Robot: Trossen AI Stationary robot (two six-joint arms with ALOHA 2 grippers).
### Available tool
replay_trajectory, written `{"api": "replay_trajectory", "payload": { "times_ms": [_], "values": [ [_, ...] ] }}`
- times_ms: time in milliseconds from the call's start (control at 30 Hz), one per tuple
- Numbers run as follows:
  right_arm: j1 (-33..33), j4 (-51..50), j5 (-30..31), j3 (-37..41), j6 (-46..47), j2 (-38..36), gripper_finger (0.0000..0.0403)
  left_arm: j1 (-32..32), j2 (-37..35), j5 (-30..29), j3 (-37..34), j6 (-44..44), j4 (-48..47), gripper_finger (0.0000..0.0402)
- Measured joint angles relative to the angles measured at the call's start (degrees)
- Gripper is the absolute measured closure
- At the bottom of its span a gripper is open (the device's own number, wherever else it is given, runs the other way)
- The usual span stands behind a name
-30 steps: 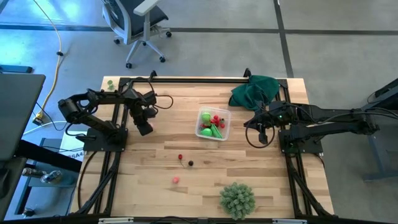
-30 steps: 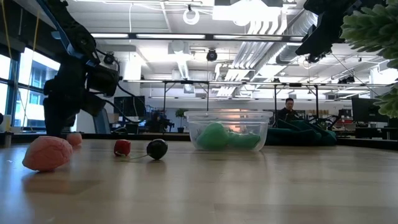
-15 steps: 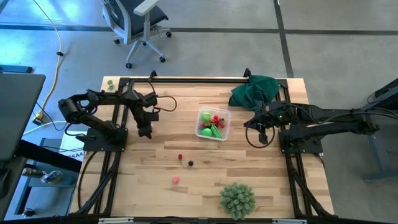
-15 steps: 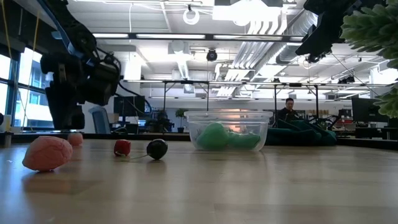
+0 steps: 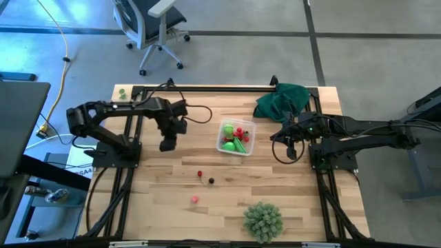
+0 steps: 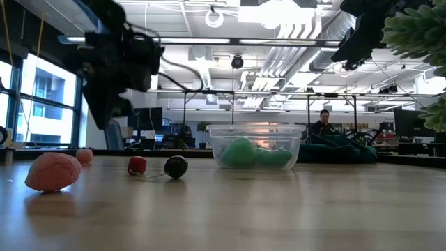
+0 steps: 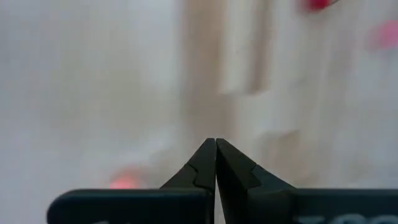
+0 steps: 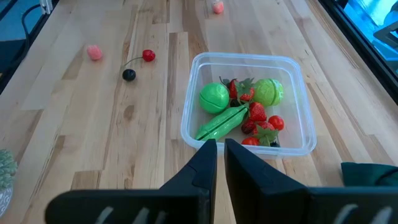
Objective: Pick and placing Produce into tupperware
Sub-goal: Put the pink peach into the transparent bin
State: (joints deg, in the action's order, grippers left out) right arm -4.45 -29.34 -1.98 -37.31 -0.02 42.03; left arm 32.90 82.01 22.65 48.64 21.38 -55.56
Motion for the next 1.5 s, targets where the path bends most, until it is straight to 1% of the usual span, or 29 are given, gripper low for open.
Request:
{"api": "replay_trajectory", "payload": {
  "times_ms": [100,133,200,300,433,500,567,667,833,933,1067,1167,1233,1367,1500],
  "values": [
    [0.0,0.0,0.0,0.0,0.0,0.0,0.0379,-3.4,0.0,-15.0,4.9,2.4,-6.0,0.0401],
    [0.0,0.0,0.0,0.0,0.0,0.0,0.0379,-4.4,0.0,-18.5,6.3,2.9,-7.8,0.0401],
    [0.0,0.0,0.0,0.0,0.0,0.0,0.0379,-6.2,0.0,-21.8,8.4,4.1,-10.3,0.0401],
    [0.0,0.0,0.0,0.0,0.0,0.0,0.0379,-8.7,-0.1,-21.7,9.5,6.5,-10.8,0.0401],
    [0.0,0.0,0.0,0.0,0.0,0.0,0.0379,-12.0,-0.1,-21.2,8.7,10.6,-10.8,0.0401],
    [0.0,0.0,0.0,0.0,0.0,0.0,0.0379,-13.1,0.0,-22.2,8.1,13.0,-10.9,0.0401],
    [0.0,0.0,0.0,0.0,0.0,0.0,0.0379,-13.6,0.0,-24.5,7.6,14.3,-11.2,0.0401],
    [0.0,0.0,0.0,0.0,0.0,0.0,0.0379,-13.8,0.0,-28.3,7.5,11.9,-13.3,0.0401],
    [0.0,0.0,0.0,0.0,0.0,0.0,0.0379,-13.8,0.0,-29.7,7.5,9.2,-15.5,0.0394],
    [0.0,0.0,0.0,0.0,0.0,0.0,0.0379,-13.8,0.0,-30.3,6.7,6.7,-14.9,0.0364],
    [0.0,0.0,0.0,0.0,0.0,0.0,0.0379,-13.8,0.0,-33.5,4.7,3.5,-16.5,0.0297],
    [0.0,0.0,0.0,0.0,0.0,0.0,0.0379,-13.8,0.0,-33.8,4.1,2.6,-16.8,0.0249],
    [0.0,0.0,0.0,0.0,0.0,0.0,0.0379,-13.8,0.0,-33.6,3.9,2.3,-15.8,0.0224],
    [0.0,0.0,0.0,0.0,0.0,0.0,0.0379,-13.8,-0.3,-33.7,3.5,4.8,-12.6,0.0195],
    [0.0,0.0,0.0,0.0,0.0,0.0,0.0379,-13.7,-1.7,-34.1,1.7,5.9,-10.8,0.0186]
  ]
}}
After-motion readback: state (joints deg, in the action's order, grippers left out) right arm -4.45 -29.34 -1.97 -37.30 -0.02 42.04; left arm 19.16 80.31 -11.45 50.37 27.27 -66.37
